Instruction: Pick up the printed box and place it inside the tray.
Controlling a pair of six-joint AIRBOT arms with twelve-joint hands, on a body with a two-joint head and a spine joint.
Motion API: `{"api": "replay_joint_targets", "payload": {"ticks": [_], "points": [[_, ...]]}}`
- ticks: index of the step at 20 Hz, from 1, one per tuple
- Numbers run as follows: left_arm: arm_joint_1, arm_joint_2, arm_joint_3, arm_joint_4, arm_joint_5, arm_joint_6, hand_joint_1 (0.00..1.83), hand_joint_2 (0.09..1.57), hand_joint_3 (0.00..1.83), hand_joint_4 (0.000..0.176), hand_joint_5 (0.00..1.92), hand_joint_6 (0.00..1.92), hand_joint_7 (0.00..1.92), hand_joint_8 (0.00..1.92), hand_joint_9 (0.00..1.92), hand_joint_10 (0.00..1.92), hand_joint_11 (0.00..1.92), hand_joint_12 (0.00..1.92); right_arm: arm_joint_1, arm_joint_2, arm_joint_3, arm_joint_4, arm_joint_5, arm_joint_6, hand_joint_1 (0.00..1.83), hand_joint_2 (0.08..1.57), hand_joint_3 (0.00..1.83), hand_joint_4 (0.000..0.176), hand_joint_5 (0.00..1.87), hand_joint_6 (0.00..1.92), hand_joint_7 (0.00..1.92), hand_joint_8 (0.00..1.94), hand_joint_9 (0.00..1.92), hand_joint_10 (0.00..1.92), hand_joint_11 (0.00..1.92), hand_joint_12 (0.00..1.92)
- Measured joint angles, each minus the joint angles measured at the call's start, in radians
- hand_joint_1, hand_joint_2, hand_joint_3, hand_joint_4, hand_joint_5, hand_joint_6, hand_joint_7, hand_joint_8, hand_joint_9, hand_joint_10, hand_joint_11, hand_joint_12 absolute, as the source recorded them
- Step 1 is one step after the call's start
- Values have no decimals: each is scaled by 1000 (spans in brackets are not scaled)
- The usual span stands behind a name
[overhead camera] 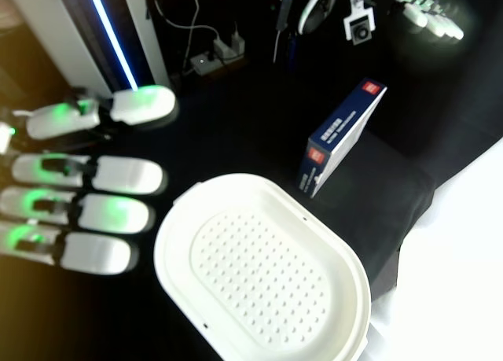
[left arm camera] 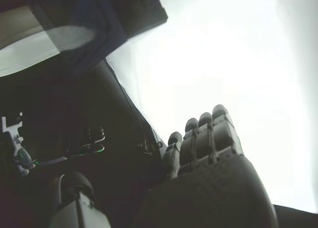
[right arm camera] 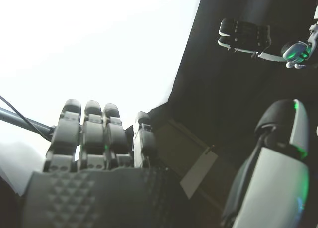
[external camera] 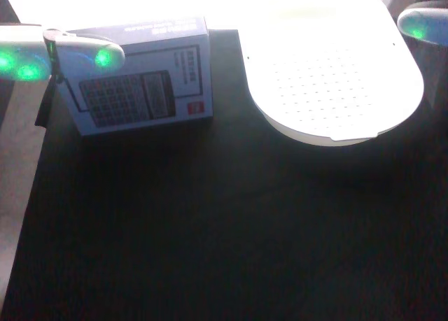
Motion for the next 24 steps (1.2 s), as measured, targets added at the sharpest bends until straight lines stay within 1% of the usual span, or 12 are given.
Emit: {"api": "replay_joint_targets", "payload": {"ticks": [4,7,8,10,11,12,15,16,18,19,20,24], "points": [[-23,-14,23,3,32,0,448,883,21,136,11,0,180,0,185,0,0,590,0,-1,0,-1,0,0,671,789,3,176,73,2,139,3,178,11,0,674],[-92,-59,73,24,138,0,490,969,24,90,0,0,173,0,156,3,0,609,0,-7,0,-13,0,0,642,763,0,176,73,1,110,0,154,0,0,725],[-106,-76,90,32,171,-1,510,985,24,94,0,0,182,4,152,4,0,596,0,-7,0,-16,0,0,640,760,0,176,80,4,105,0,144,0,0,728],[-113,-100,113,40,229,-1,549,945,0,127,42,5,222,4,192,10,0,727,0,-7,0,-17,0,0,662,761,0,176,92,7,106,1,144,1,0,731],[-114,-113,127,42,269,-1,600,875,0,166,72,7,242,4,202,8,0,685,0,-7,0,-16,0,0,653,758,0,176,93,3,111,1,149,1,0,673],[-114,-122,136,42,301,-1,630,837,0,174,101,15,263,10,220,13,0,675,0,-7,0,-20,0,0,638,760,0,176,98,2,126,2,165,5,0,708],[-129,-145,170,56,379,0,632,805,0,137,46,0,221,0,199,0,0,563,0,-7,-1,-32,1,0,625,744,0,176,108,0,146,0,162,0,0,584],[-132,-156,185,56,401,0,663,791,0,90,39,0,213,0,194,1,0,615,0,-7,-3,-31,3,0,599,750,2,176,73,1,152,2,194,8,0,746],[-136,-174,204,56,438,0,598,788,0,80,43,1,223,2,214,6,0,709,0,-7,-3,-32,6,1,603,753,1,174,71,1,157,2,207,8,0,830],[-139,-185,214,56,460,-1,543,796,0,121,74,12,235,6,220,7,0,731,0,-7,-3,-32,8,0,609,768,4,176,86,2,158,1,205,4,0,785],[-140,-195,224,58,476,-1,513,804,2,137,69,8,230,3,211,3,0,732,0,-7,-3,-32,9,0,607,776,6,176,92,3,162,2,209,5,0,774],[-140,-225,248,61,522,0,579,760,0,128,98,6,261,4,239,9,0,626,0,-7,-3,-34,8,0,642,813,6,176,94,0,167,1,162,0,0,637]]}}
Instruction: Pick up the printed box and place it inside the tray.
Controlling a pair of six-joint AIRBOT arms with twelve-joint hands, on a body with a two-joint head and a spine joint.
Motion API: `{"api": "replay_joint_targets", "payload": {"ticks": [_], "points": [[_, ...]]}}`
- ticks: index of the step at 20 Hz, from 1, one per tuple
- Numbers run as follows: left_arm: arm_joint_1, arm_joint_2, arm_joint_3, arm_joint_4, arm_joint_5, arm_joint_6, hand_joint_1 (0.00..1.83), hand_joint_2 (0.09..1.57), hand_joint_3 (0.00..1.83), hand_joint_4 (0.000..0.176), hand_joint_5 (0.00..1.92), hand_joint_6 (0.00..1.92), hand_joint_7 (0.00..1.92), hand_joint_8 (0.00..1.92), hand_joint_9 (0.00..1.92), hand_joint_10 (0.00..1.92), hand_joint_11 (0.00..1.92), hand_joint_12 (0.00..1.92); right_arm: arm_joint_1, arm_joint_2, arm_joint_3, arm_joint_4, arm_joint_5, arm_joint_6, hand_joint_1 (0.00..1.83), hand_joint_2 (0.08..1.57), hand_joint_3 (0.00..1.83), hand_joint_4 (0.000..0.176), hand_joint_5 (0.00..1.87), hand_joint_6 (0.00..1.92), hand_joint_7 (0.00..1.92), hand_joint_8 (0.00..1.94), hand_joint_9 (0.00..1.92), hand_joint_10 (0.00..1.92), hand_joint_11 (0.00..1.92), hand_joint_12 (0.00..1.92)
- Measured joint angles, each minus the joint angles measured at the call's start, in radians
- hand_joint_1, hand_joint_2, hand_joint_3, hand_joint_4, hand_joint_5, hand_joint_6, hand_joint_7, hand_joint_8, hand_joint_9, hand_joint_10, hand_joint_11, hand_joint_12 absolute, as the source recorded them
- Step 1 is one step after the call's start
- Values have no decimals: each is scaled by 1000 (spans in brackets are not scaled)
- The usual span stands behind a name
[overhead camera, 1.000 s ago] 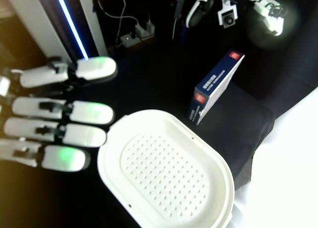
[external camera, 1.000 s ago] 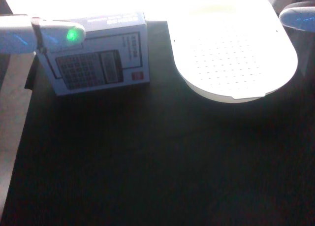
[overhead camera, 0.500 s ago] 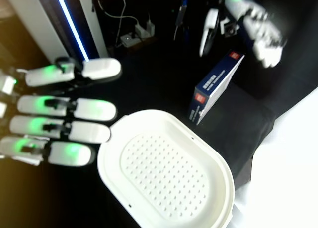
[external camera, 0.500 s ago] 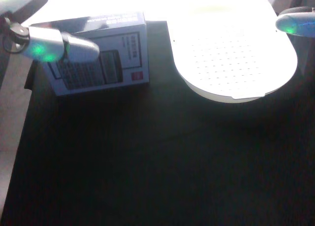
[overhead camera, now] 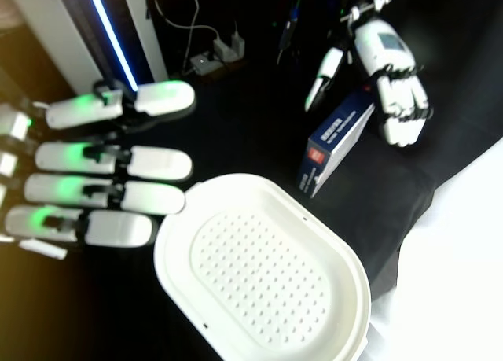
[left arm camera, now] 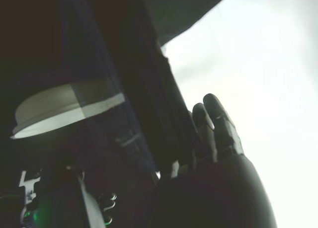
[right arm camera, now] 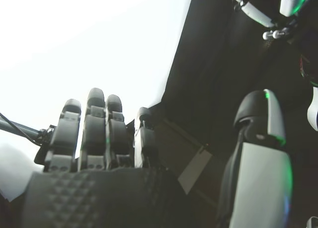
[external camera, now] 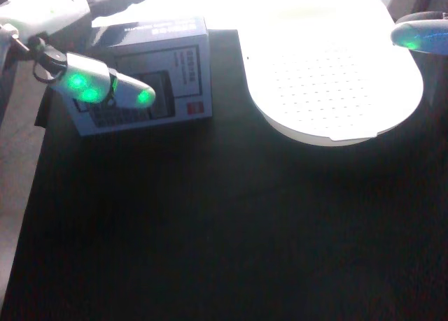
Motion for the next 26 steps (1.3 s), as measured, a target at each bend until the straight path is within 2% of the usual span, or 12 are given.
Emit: {"api": "replay_joint_targets", "payload": {"ticks": [2,3,4,5,6,8,10,12,15,20,21,26], "points": [[0,-6,5,0,4,0,748,807,3,42,247,5,537,16,555,39,93,830,0,0,0,0,0,0,655,809,1,176,95,0,174,1,152,0,0,687],[0,-6,5,5,-1,0,1264,1074,16,0,929,605,1034,1009,1022,573,626,1380,0,0,0,0,0,0,646,809,0,176,93,1,196,6,168,6,0,726],[0,-11,5,-2,-10,-10,1264,1074,16,0,929,605,1034,1009,1022,573,626,1380,0,0,0,0,0,0,646,809,0,176,93,1,196,6,168,6,0,726],[0,-13,5,0,-19,-10,1197,1068,4,0,1057,756,995,1126,964,1284,737,1767,0,0,0,0,0,0,659,833,10,176,83,0,198,6,166,4,0,729],[2,-16,6,6,-22,-9,1175,1087,2,0,1033,874,982,1470,1003,1795,971,1915,0,0,0,-2,2,0,639,825,1,176,68,1,199,2,171,4,0,846],[2,-22,6,3,-27,-14,1174,1086,0,0,1036,873,977,1414,1008,1707,938,1920,0,0,0,1,3,0,650,830,3,176,75,4,207,4,175,5,0,861],[2,-25,5,7,-34,-11,1171,1084,0,0,1040,866,1055,1414,1169,1692,1110,1921,0,-3,0,-1,6,0,675,862,5,176,72,1,228,3,181,3,0,819],[2,-25,5,7,-39,-19,1170,1090,0,0,1030,882,1194,1179,1285,1511,1180,1848,0,-5,0,0,6,0,713,863,1,176,68,0,243,2,179,0,0,840],[-9,-19,5,20,-47,-26,1176,1068,0,0,1078,805,1242,1054,1296,1415,1166,1800,0,-5,0,-1,6,0,764,858,0,176,45,1,221,1,167,1,0,749],[-99,20,-26,66,-132,-26,1180,1085,0,0,1040,869,1316,1164,1453,1449,1377,1816,0,-11,6,2,6,0,740,773,0,176,39,0,213,1,141,3,0,640],[-115,26,-40,84,-140,-26,1178,1086,0,0,1040,869,1303,1324,1461,1574,1397,1863,0,-17,9,4,6,0,768,732,0,176,17,0,196,0,124,0,0,530],[-190,47,-106,184,-235,-27,1183,1067,0,0,1082,803,1312,1319,1484,1471,1375,1753,48,-58,29,3,2,0,738,651,0,176,6,2,160,4,138,4,0,679]]}}
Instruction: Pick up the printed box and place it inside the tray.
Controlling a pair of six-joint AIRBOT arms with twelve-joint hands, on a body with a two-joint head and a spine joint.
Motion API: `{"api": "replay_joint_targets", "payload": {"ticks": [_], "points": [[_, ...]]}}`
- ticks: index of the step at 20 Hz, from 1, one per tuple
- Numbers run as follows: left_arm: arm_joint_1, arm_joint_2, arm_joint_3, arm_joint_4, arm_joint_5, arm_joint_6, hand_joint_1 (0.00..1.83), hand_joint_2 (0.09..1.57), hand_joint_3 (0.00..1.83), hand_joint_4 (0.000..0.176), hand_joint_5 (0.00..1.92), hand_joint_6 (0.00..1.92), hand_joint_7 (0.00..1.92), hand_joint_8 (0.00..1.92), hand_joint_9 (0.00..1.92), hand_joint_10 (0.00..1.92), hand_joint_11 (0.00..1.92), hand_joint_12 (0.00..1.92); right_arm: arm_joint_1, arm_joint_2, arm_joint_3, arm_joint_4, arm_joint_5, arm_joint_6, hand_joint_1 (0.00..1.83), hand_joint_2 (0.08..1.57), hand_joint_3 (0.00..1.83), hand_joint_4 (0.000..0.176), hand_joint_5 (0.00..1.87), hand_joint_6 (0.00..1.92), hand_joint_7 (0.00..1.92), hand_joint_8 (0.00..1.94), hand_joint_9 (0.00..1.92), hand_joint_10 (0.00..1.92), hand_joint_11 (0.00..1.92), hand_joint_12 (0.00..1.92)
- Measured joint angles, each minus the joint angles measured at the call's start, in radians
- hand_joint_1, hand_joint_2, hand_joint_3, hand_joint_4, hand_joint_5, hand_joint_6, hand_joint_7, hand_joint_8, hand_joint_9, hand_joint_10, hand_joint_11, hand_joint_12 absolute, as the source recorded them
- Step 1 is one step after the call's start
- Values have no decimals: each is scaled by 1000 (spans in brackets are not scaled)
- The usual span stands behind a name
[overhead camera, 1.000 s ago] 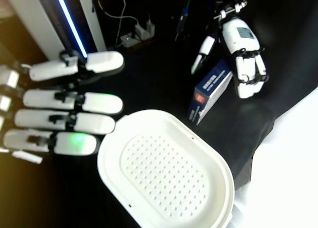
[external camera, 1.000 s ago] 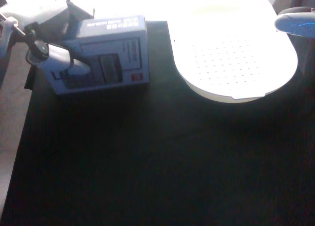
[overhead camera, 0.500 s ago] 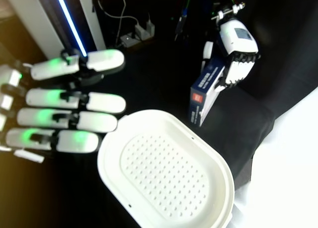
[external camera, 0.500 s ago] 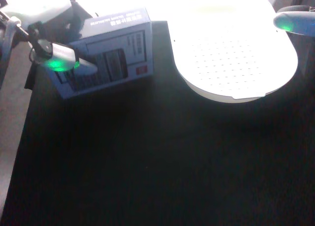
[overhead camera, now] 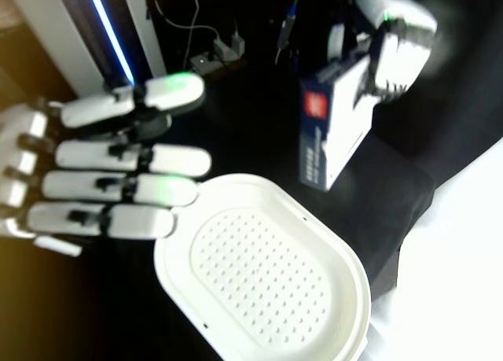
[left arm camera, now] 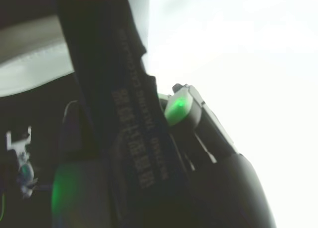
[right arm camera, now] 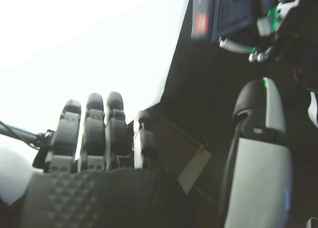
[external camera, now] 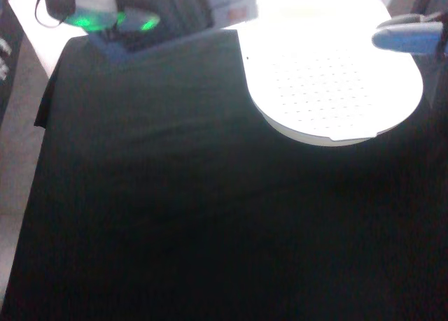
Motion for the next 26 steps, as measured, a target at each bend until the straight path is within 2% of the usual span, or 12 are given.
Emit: {"api": "replay_joint_targets", "payload": {"ticks": [4,10,11,17,19,20,21,22,23,24,25,26], "points": [[-20,-19,-39,28,-55,43,1195,1044,0,0,1138,707,1250,1540,1416,1738,1410,1920,44,-67,29,-13,-7,0,735,652,0,176,8,2,163,6,166,8,0,757],[-19,-84,-37,19,-128,45,1194,1038,0,0,1149,693,1276,1806,1479,1887,1522,1921,58,-122,52,-13,-8,0,654,689,10,176,86,13,145,1,126,5,0,885],[-8,-97,-37,6,-154,46,1199,1027,0,0,1181,632,1330,1916,1552,1920,1632,1921,58,-132,58,-3,-11,-1,620,702,15,176,63,3,142,3,165,19,0,889],[47,-158,-35,-34,-230,48,1187,1060,1,0,1095,776,1244,1616,1401,1840,1426,1921,62,-167,71,13,-11,-1,588,723,10,176,43,0,197,4,199,8,0,884],[50,-170,-34,-34,-249,48,1197,1041,0,0,1143,695,1249,1753,1417,1916,1488,1921,69,-178,72,27,-10,0,587,718,5,176,42,5,270,13,241,13,0,948],[52,-175,-33,-32,-248,48,1203,1020,0,0,1199,596,1276,1887,1479,1920,1561,1921,70,-181,74,30,-8,0,629,851,21,125,174,19,452,31,431,40,48,1112],[56,-182,-24,-33,-248,48,1203,1020,0,0,1199,596,1276,1887,1479,1920,1561,1921,70,-184,76,29,-6,0,629,851,21,125,174,19,452,31,431,40,48,1112],[62,-184,-19,-42,-242,49,1209,1008,0,0,1233,536,1261,1920,1453,1921,1519,1921,71,-189,76,27,-7,0,963,984,13,0,594,77,788,62,1022,210,818,1007],[64,-184,-15,-43,-228,49,1209,1006,0,0,1237,530,1298,1921,1486,1921,1547,1921,70,-191,76,26,-4,-1,1073,1016,1,0,771,66,1076,139,1266,346,1031,999],[66,-186,-12,-50,-224,53,1211,1004,0,0,1243,520,1313,1921,1499,1921,1571,1921,70,-192,76,22,-4,5,1152,1073,1,0,985,704,1417,252,1506,498,1214,1116],[66,-187,-10,-50,-220,56,1211,1004,0,0,1243,520,1313,1921,1499,1921,1571,1921,70,-195,76,21,-4,11,1152,1073,1,0,985,704,1417,252,1506,498,1214,1116],[69,-187,-10,-50,-218,54,1211,1002,0,0,1248,511,1277,1921,1464,1921,1544,1921,70,-194,76,11,-3,18,1159,1114,0,0,976,972,1514,305,1488,721,1252,1259]]}}
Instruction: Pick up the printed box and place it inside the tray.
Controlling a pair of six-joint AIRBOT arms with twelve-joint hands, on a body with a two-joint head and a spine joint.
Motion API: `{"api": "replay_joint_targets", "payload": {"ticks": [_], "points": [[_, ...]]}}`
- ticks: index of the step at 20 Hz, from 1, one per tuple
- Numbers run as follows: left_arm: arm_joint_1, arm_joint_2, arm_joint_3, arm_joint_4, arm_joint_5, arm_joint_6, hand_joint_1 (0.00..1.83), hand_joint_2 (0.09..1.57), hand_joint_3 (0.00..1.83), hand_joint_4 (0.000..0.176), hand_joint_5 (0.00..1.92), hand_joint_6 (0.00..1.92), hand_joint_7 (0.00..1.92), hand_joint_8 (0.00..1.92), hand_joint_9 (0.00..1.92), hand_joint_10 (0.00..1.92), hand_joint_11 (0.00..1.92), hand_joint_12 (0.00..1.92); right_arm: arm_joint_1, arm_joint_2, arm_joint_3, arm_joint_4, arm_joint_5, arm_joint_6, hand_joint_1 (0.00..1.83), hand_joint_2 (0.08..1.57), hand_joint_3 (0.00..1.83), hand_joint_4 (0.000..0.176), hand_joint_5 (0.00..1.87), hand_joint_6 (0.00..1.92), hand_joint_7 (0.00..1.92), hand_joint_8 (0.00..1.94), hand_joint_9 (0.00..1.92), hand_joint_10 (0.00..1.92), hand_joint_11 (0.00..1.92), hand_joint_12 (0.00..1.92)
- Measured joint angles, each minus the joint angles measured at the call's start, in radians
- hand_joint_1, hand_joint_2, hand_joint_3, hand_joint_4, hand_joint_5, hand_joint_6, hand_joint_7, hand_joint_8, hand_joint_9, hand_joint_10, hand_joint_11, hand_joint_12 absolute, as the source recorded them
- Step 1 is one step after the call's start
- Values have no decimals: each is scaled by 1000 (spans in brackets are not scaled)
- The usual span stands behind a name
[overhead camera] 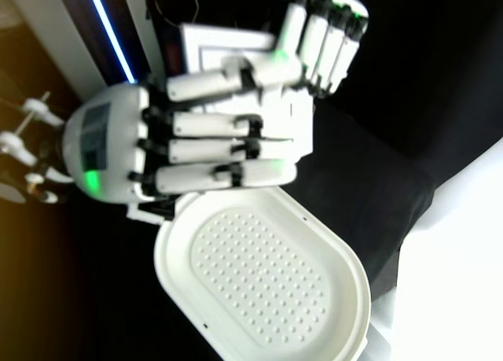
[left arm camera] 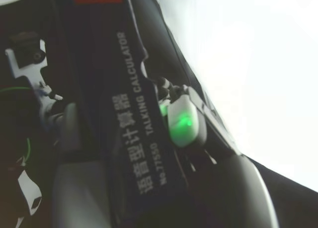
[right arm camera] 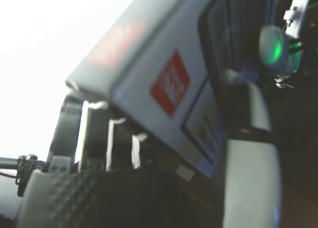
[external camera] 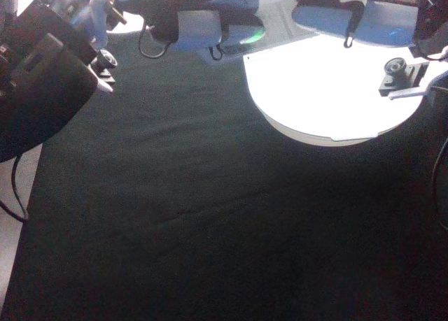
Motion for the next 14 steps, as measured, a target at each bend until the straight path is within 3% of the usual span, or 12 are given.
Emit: {"api": "replay_joint_targets", "payload": {"ticks": [2,3,4,5,6,7,8,9,10,12,13,14], "points": [[10,0,0,-10,-5,-6,1208,1011,1,0,1222,556,1223,1906,1425,1921,1503,1921,0,1,0,-10,1,-3,1161,1109,2,0,982,968,1479,351,1442,851,1233,1329],[11,0,0,-11,-5,-7,1202,1027,1,0,1175,640,1185,1717,1347,1847,1390,1921,0,1,1,-11,0,-3,1163,1103,0,0,998,946,1480,384,1446,885,1253,1326],[11,0,0,-13,-5,-6,1193,1051,3,0,1112,750,1153,1297,1248,1521,1188,1764,0,1,1,-11,1,-3,1159,1112,0,0,981,974,1449,437,1425,910,1248,1350],[11,0,0,-13,-6,-6,1186,1068,2,0,1072,818,1184,1046,1239,1303,1128,1641,0,1,1,-11,2,-3,1157,1117,0,0,969,993,1426,507,1428,933,1261,1382],[11,0,0,-17,-3,-5,1178,1084,1,0,1036,878,1127,1110,1185,1396,1086,1705,0,1,1,-14,3,-8,1156,1120,0,0,962,1005,1394,602,1416,954,1258,1374],[11,-1,0,-25,3,-5,1220,1127,1,0,891,1003,1029,1109,1041,1168,967,1593,0,0,1,-18,6,-9,1154,1123,1,0,954,1021,1370,642,1409,954,1251,1359],[12,-1,0,-27,4,-9,911,1093,0,0,526,500,624,449,662,707,559,1422,0,0,1,-19,8,-10,1157,1120,0,0,961,1009,1348,652,1402,939,1242,1334],[13,-1,2,-28,6,-22,634,1036,0,0,333,184,437,128,481,340,345,1167,0,0,1,-18,8,-12,1159,1113,0,0,978,987,1340,660,1400,932,1238,1324],[13,-1,4,-24,8,-21,337,900,0,34,66,36,145,25,168,97,68,910,0,0,1,-10,6,-12,1163,1105,0,0,994,962,1339,660,1412,915,1242,1314],[13,-1,9,-24,1,-32,198,853,0,160,2,0,5,0,6,3,2,200,0,0,3,17,-3,-20,1160,1108,1,0,982,985,1333,710,1396,943,1201,1334],[13,-1,9,-22,-7,-35,144,876,4,173,0,0,0,0,0,0,0,39,0,1,3,21,-8,-20,1161,1106,1,0,986,980,1306,771,1373,983,1187,1354],[13,-1,9,-22,-13,-36,116,893,10,175,0,0,0,0,0,0,0,7,0,1,4,20,-9,-20,1162,1103,0,0,995,968,1304,799,1372,1014,1185,1382]]}}
